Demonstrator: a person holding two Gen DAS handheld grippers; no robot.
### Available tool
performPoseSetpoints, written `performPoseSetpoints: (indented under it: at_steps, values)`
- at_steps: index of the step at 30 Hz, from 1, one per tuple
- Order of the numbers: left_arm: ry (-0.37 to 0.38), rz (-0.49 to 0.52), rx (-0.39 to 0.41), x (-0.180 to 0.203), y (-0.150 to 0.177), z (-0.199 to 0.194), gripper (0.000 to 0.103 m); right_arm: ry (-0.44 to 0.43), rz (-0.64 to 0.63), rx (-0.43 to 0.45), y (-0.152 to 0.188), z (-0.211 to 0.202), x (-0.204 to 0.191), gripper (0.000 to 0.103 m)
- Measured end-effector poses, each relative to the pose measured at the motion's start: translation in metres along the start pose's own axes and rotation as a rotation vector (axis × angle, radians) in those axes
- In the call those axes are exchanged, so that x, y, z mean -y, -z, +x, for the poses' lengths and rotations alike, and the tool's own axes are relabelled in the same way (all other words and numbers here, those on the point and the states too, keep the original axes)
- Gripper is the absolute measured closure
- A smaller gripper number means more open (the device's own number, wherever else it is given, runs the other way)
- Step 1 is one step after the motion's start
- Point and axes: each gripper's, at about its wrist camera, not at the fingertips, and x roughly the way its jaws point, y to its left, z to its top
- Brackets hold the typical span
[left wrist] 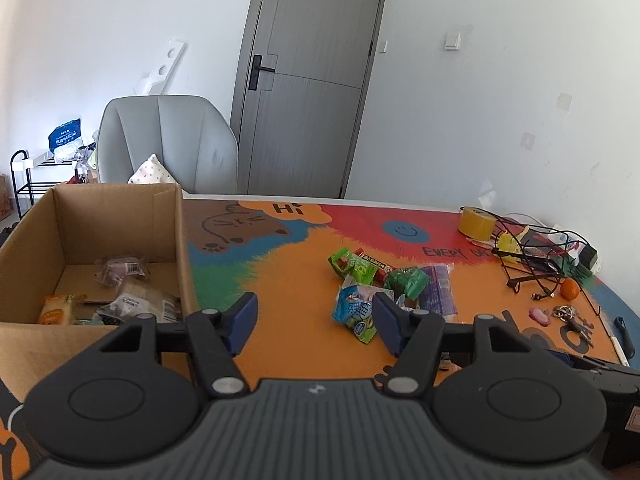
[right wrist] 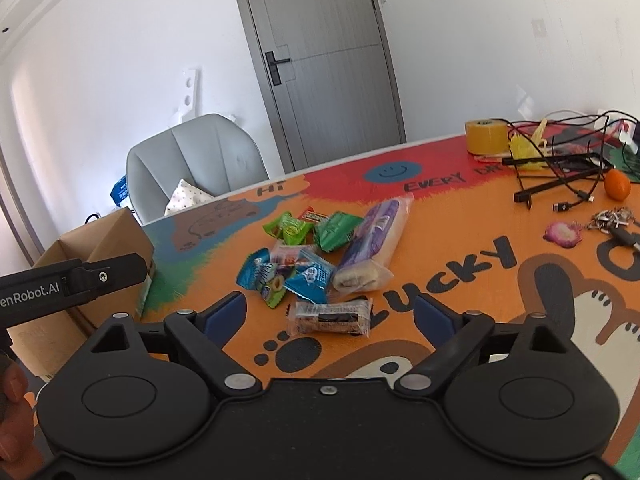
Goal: Organize snacks
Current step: 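Lower the right tool onto the small wrapped biscuit packet and close it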
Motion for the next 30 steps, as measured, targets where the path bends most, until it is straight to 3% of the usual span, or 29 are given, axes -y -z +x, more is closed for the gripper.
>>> performPoseSetpoints:
  at_steps: [9,18,25,30]
  values:
    - [-0.004,0.029,-0.023,0.010,0.006,0.022,0.040,0.003,0.000,-0.051,0.002,0.025,-0.003,0.012]
    - [0.005,0.019,-0.057,0.009,0.008,0.043,0.041,0.005,0.001,-0.100,0.003,0.054,-0.006,0.020]
    - [-0.009,0.018,-0.084,0.011,0.004,0.059,0.041,0.028,-0.032,-0.107,0.005,0.066,-0.007,0.038]
    - [-0.009,0.028,-0.104,0.016,0.000,0.072,0.041,-0.005,-0.013,-0.105,0.002,0.065,0.005,0.048]
